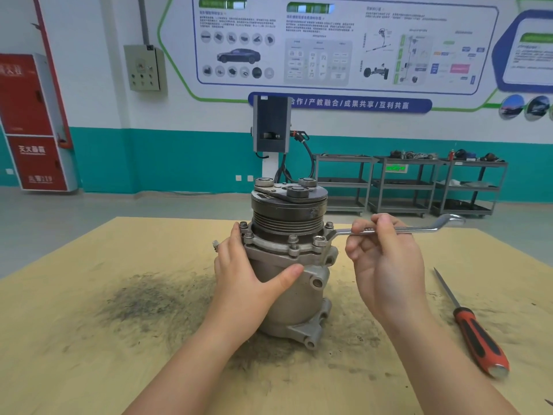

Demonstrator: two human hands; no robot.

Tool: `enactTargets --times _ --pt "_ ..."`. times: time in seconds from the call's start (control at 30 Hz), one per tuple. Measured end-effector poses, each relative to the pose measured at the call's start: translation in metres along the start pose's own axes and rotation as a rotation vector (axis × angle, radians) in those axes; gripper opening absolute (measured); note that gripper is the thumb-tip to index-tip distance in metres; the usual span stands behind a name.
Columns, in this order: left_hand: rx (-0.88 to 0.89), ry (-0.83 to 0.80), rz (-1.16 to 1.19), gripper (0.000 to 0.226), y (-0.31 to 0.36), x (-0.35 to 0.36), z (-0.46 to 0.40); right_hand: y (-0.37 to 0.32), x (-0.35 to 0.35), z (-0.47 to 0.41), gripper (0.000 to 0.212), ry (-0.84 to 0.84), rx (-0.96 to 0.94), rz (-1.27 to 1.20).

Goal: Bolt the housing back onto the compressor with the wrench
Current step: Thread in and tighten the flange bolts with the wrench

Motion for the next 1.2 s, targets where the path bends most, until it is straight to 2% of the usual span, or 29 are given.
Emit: enactTargets --times 0.13,0.23,0.3,0.37,0.47,0.57,0.67,0.73,0.97,1.03,1.07,1.13,1.2 --pt "0.011 0.005 0.001 0.138 0.000 0.000 0.001 -0.018 0.008 0.036 0.016 -0.049 -0.584 0.217" --pt "0.021 0.019 -0.017 0.134 0.000 0.000 0.000 -0.015 0.023 0.064 0.023 -0.241 -0.853 0.379" --pt "0.016 0.023 -0.031 0.141 0.000 0.000 -0.001 -0.012 0.029 0.076 0.029 -0.318 -0.986 0.490" --pt "0.010 0.026 -0.027 0.142 -0.001 0.000 -0.001 -0.013 0.030 0.078 0.023 -0.326 -0.973 0.463" --pt "0.016 0.026 -0.005 0.131 -0.001 0.000 0.000 -0.024 0.026 0.067 0.006 -0.239 -0.785 0.250" --pt "0.012 0.014 0.003 0.129 -0.001 0.001 0.000 -0.029 0.013 0.043 0.012 -0.073 -0.520 0.088" --pt "0.003 0.003 0.003 0.133 0.000 0.001 -0.001 -0.017 0.004 0.022 0.018 0.012 -0.215 -0.033" --pt "-0.001 -0.003 0.001 0.137 0.000 0.001 -0.001 -0.009 0.002 0.013 0.020 0.028 -0.068 -0.093" --pt "0.000 -0.008 0.003 0.143 0.003 -0.001 0.001 0.006 -0.001 -0.007 0.018 -0.022 0.267 -0.132" --pt "0.004 -0.008 0.004 0.143 0.004 -0.001 0.001 0.006 -0.002 -0.006 0.020 -0.018 0.191 -0.085" --pt "0.006 -0.008 0.002 0.143 0.003 -0.001 0.001 0.002 -0.002 -0.002 0.020 -0.007 0.069 -0.034" --pt "0.009 -0.005 -0.001 0.143 0.003 -0.001 0.001 -0.012 -0.001 0.014 0.016 0.008 -0.305 0.113" --pt "0.015 0.005 -0.002 0.143 0.003 -0.001 0.001 -0.021 0.010 0.039 0.013 -0.094 -0.665 0.255"
Point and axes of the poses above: each hand's wrist, its own z-axis away from the middle knuckle, its own x-axis out of the palm, y = z × x, the point moved 7 cm from there along -z, towards the middle knuckle, and after that the axes turned 13 degrees about y, right-handed, at the moved point
